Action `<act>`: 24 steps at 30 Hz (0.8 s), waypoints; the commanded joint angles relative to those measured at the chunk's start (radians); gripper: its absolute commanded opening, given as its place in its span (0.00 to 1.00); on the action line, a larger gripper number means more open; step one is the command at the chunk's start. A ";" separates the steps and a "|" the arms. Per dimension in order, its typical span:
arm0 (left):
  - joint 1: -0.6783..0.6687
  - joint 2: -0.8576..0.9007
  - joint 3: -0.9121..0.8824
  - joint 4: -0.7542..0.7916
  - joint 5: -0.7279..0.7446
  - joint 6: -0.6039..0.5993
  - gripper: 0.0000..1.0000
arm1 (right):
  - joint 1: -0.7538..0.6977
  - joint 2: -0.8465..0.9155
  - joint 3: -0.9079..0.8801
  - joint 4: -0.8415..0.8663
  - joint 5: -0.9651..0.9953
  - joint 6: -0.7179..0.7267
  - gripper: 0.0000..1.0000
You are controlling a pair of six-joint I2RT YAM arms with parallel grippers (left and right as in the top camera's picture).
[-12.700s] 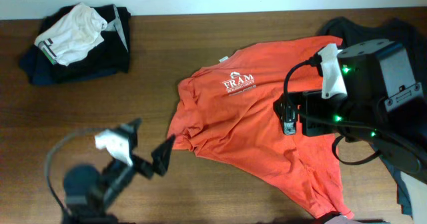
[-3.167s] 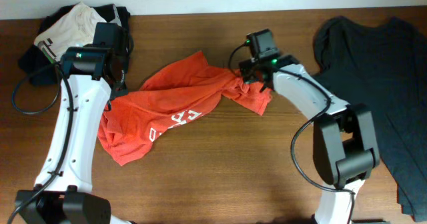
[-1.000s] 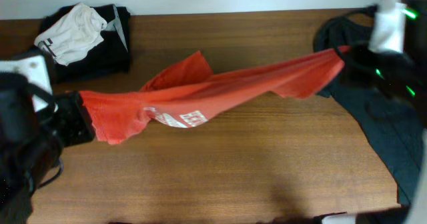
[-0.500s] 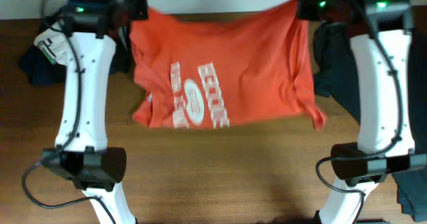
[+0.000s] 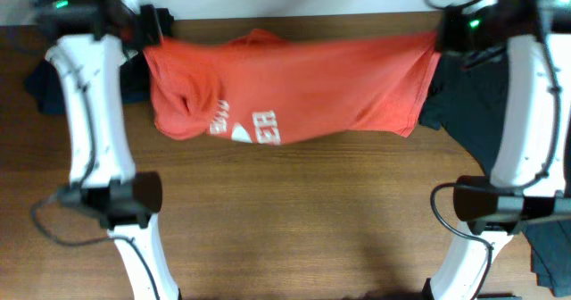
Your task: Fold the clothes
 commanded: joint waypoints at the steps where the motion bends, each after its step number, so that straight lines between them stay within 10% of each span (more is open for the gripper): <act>1: 0.013 -0.065 0.014 -0.129 -0.042 -0.054 0.00 | -0.003 -0.106 -0.003 -0.008 0.027 -0.005 0.04; 6: 0.013 -0.327 -0.014 -0.129 -0.031 -0.050 0.00 | -0.005 -0.290 -0.091 -0.008 0.027 -0.005 0.05; 16: 0.013 -0.926 -0.820 -0.129 0.058 -0.103 0.00 | -0.005 -0.766 -0.783 -0.008 0.085 0.032 0.05; 20: 0.013 -1.040 -0.850 -0.129 0.058 -0.103 0.00 | -0.005 -0.944 -0.859 -0.008 0.065 0.032 0.17; 24: 0.013 -1.094 -0.909 -0.129 0.104 -0.103 0.00 | -0.005 -1.076 -0.986 -0.007 0.064 0.060 0.06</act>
